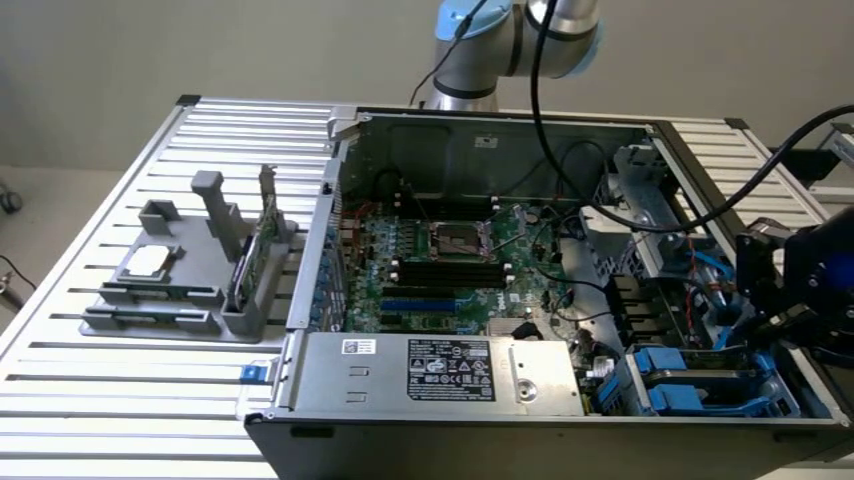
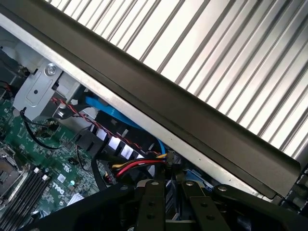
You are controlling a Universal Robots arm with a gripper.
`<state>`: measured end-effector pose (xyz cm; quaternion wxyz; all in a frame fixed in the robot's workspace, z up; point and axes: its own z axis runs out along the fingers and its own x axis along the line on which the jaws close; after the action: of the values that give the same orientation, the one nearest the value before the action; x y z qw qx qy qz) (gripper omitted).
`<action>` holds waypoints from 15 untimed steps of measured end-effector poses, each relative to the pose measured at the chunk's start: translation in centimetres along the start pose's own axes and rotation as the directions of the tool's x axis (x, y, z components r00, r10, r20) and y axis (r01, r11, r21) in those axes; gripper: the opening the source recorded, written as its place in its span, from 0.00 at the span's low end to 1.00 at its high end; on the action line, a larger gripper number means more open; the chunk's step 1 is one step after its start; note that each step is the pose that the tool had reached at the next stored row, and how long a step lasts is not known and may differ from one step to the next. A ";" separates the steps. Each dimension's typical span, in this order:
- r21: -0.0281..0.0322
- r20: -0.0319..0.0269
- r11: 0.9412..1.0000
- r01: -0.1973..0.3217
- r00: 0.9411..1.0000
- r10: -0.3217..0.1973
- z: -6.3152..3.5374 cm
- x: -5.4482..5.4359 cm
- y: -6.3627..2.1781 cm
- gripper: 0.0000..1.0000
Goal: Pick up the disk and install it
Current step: 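Insert the first disk wire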
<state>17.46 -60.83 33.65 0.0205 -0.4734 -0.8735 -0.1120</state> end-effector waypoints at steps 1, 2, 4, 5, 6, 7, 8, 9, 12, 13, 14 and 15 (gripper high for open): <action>0.000 0.000 1.000 0.000 1.000 0.000 0.01 0.1 0.05 0.18; 0.000 0.000 1.000 0.000 1.000 0.000 0.03 0.2 0.08 0.18; 0.002 -0.001 1.000 -0.002 1.000 0.002 0.04 0.5 0.10 0.18; 0.003 -0.002 1.000 -0.002 1.000 0.002 0.02 0.6 0.09 0.18; 0.004 -0.002 1.000 -0.003 1.000 0.003 -0.01 0.8 0.06 0.18; 0.005 -0.003 1.000 -0.003 1.000 0.003 -0.03 0.9 -0.02 0.18; 0.006 -0.003 1.000 -0.003 1.000 0.003 -0.07 1.1 -0.09 0.18; 0.007 -0.004 1.000 -0.004 1.000 0.004 -0.11 1.3 -0.18 0.18; 0.009 -0.006 1.000 -0.004 1.000 0.004 -0.25 1.7 -0.54 0.18; 0.010 -0.006 1.000 -0.005 1.000 0.005 -0.28 1.9 -0.66 0.18; 0.010 -0.006 1.000 -0.005 1.000 0.005 -0.26 2.1 -0.74 0.18; 0.010 -0.006 1.000 -0.005 1.000 0.005 -0.24 2.3 -0.75 0.18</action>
<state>15.57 -59.42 34.07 0.0257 -0.4750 -0.8728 -0.1090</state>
